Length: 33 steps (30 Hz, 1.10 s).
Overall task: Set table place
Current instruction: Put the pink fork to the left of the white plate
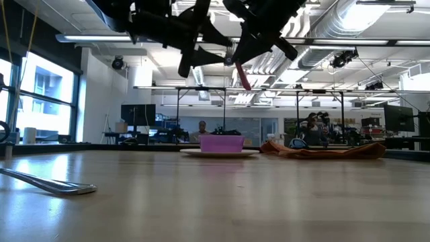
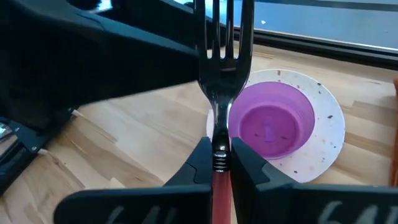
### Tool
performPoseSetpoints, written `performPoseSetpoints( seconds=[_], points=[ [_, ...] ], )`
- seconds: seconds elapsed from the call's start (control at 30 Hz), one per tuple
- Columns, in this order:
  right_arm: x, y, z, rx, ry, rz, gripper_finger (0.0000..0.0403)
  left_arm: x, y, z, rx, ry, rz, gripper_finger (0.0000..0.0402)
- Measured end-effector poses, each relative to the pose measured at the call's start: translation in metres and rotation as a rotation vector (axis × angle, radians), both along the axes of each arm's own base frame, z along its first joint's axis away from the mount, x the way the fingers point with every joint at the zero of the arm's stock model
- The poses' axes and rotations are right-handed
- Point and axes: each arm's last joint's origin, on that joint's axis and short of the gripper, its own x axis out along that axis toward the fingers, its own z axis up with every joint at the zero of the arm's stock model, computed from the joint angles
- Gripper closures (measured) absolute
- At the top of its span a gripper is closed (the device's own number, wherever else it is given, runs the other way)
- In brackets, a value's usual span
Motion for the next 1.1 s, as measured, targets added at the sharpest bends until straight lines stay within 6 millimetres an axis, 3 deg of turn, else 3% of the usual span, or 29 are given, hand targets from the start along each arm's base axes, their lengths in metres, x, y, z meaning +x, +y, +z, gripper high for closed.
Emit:
performPoseSetpoints(
  seconds=[0.2, 0.5, 0.67, 0.87, 1.1],
  points=[
    [0.001, 0.0, 0.001, -0.005, -0.017, 0.005, 0.0403, 0.008, 0.004, -0.011, -0.02, -0.011, 0.029, 0.0195],
    [0.001, 0.002, 0.001, 0.001, -0.009, 0.012, 0.0403, 0.011, 0.006, -0.005, -0.001, -0.107, 0.03, 0.0209],
    [0.001, 0.002, 0.001, 0.0, -0.008, 0.013, 0.0403, 0.011, 0.006, -0.006, -0.002, -0.102, 0.03, 0.0265],
    [0.001, 0.002, 0.001, 0.0, -0.012, 0.014, 0.0403, 0.011, 0.006, -0.005, 0.02, -0.104, 0.028, 0.0387],
    [0.001, 0.004, 0.001, -0.024, 0.017, 0.058, 0.0393, 0.015, 0.007, 0.001, 0.008, -0.042, 0.012, 0.0398]
  ],
)
